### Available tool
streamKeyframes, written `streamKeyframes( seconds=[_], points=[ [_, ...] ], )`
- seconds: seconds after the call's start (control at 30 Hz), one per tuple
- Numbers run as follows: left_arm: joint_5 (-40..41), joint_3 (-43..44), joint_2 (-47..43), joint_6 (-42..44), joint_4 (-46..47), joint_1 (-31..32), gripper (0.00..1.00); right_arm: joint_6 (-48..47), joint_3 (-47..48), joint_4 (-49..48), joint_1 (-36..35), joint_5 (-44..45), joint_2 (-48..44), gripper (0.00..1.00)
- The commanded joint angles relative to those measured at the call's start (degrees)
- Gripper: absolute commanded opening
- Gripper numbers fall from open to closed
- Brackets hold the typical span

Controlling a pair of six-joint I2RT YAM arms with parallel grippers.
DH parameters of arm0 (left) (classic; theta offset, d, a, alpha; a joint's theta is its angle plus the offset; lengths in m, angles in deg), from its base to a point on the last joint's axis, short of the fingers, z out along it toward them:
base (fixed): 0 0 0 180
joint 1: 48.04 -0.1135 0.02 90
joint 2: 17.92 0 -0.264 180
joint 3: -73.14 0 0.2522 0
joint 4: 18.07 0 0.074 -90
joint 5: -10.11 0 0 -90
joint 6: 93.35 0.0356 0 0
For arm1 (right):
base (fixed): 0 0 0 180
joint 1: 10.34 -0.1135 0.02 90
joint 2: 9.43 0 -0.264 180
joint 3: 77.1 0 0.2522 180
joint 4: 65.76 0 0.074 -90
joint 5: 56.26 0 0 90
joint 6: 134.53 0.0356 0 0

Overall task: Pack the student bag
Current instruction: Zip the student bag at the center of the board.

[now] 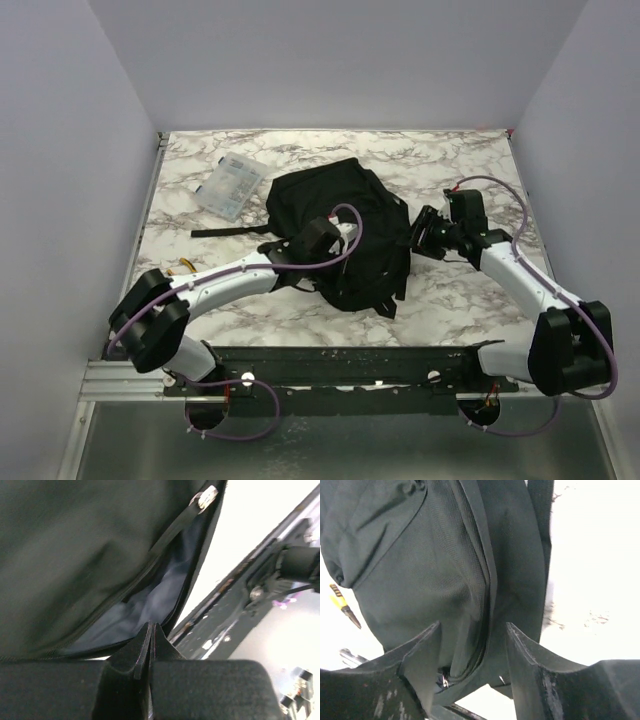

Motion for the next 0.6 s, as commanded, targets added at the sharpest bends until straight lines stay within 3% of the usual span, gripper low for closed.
streamKeyframes(
  seconds=[0.0,0.13,0.37,0.57],
  points=[
    [-11.3,7.8,6.0,-2.4,7.2,0.3,0.00,-5.5,0.6,12.5,-1.6,5.1,-4.9,0.61],
    [-14.2,9.6,7.7,-2.0,7.5,0.6,0.00,-2.6,-3.4,13.8,-2.2,1.8,-12.3,0.70],
    [-18.6,9.3,9.3,-4.9,9.0,4.3,0.00,13.6,-13.0,0.7,-3.4,-9.3,-16.3,0.70],
    [-19.7,6.9,9.6,-8.5,12.2,7.3,0.00,20.1,-16.1,-0.4,-8.6,-7.2,-16.1,0.54]
  ],
)
